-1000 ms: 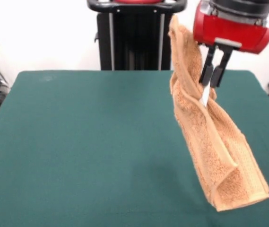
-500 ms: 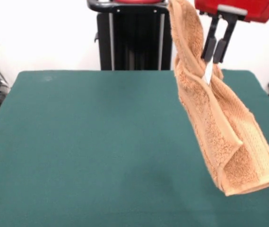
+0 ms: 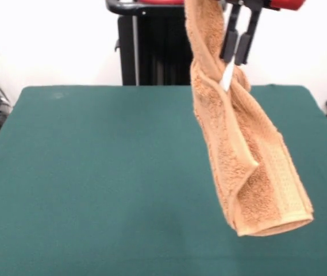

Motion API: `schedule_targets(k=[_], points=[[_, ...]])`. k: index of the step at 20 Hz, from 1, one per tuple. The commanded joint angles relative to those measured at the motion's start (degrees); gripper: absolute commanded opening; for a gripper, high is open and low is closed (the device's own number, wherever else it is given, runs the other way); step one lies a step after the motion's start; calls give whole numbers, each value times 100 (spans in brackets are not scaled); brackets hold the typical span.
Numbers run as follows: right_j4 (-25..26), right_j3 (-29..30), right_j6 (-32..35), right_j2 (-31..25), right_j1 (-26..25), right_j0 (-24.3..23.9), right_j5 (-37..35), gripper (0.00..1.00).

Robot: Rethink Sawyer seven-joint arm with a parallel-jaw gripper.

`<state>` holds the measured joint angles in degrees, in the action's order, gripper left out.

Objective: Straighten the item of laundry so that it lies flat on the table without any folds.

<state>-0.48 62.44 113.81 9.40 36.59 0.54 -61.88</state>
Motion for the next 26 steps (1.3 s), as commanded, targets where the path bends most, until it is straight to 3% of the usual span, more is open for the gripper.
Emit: schedule_targets(k=[1, 14, 26], points=[[197, 827, -312, -657, -267, -166, 633, 0], [390, 1044, -504, -798, -380, -328, 1081, 0], [353, 1819, -664, -1083, -159, -629, 1369, 0]])
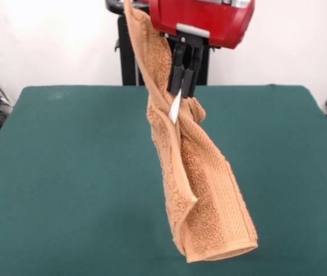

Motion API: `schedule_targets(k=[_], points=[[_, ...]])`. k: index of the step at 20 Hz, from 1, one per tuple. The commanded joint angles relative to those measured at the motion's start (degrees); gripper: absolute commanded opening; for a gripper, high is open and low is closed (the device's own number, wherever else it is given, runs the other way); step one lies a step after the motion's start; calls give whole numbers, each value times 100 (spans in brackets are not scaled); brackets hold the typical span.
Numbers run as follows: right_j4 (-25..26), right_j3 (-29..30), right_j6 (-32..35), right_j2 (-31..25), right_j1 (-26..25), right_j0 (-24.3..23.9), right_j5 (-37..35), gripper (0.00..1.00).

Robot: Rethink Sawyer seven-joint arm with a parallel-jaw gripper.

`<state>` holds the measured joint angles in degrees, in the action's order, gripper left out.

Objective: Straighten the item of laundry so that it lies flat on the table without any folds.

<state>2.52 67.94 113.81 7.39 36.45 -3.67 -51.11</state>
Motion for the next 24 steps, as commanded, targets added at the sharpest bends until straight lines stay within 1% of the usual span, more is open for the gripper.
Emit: schedule_targets(k=[1, 4, 7, 10, 12, 14, 18, 20, 21, 24], points=[[58, 1370, -672, -905, -80, -237, 231, 0], [207, 1622, -688, -819, 212, -207, 113, 0], [107, 2075, -894, -913, 584, -345, -146, 0], [-33, 2349, -908, -1001, 765, -471, -501, 0], [110, 2225, -760, -939, 712, -407, -755, 0], [56, 2146, -634, -990, 635, -451, -1096, 0], [147, 1868, -710, -1050, 538, -526, -1452, 0], [123, 1874, -712, -1100, 522, -566, -1384, 0], [142, 1887, -760, -1130, 544, -584, -1233, 0], [371, 1833, -796, -1142, 616, -559, -435, 0]])
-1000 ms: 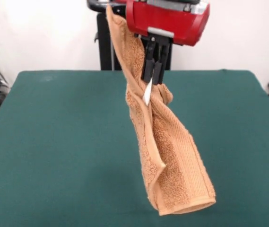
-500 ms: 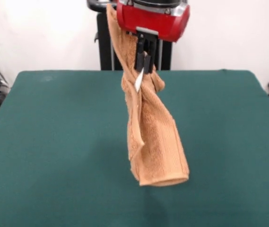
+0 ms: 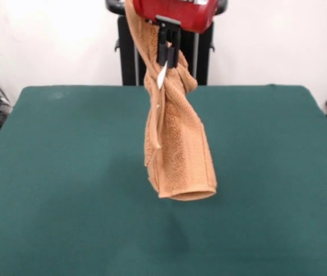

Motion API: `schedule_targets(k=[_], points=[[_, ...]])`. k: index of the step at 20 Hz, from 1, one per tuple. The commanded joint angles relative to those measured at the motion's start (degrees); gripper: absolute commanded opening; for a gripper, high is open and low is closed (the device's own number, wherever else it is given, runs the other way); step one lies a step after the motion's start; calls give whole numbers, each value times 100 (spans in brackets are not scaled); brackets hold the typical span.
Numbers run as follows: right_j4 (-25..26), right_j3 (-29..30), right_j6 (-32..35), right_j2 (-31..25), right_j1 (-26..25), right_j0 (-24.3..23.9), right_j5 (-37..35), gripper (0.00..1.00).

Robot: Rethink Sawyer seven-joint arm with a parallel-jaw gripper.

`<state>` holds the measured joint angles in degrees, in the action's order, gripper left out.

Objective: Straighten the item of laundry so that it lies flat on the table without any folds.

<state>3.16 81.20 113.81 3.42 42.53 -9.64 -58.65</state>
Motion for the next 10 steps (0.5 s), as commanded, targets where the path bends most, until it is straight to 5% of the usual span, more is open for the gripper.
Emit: schedule_targets(k=[1, 10], points=[[367, 556, -765, -750, 60, 49, 667, 0], [442, 885, -303, -853, 259, 29, 1871, 0]])
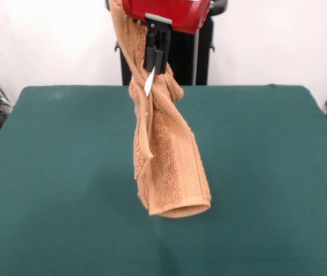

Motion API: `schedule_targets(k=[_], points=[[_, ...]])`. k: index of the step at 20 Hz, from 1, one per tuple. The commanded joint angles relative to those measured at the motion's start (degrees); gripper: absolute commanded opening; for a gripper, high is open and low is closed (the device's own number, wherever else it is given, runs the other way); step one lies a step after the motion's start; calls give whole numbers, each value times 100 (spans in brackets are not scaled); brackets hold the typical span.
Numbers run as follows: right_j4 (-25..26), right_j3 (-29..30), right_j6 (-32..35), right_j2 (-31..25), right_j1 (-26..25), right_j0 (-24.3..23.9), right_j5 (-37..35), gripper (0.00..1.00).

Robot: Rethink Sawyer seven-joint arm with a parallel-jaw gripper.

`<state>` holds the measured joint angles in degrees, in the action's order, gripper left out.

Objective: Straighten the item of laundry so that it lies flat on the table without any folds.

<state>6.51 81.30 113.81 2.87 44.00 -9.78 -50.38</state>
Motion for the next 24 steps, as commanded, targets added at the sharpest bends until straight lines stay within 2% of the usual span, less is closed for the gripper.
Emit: schedule_targets(k=[1, 8, 10, 16, 24], points=[[135, 912, -286, -818, 134, 30, 1221, 0], [201, 1026, -137, -809, 177, 48, 1684, 0], [108, 997, -134, -796, 132, 58, 1350, 0], [-413, 985, -244, -1071, -203, -202, -294, 0], [-444, 778, 77, -906, -323, -90, -1311, 0]])
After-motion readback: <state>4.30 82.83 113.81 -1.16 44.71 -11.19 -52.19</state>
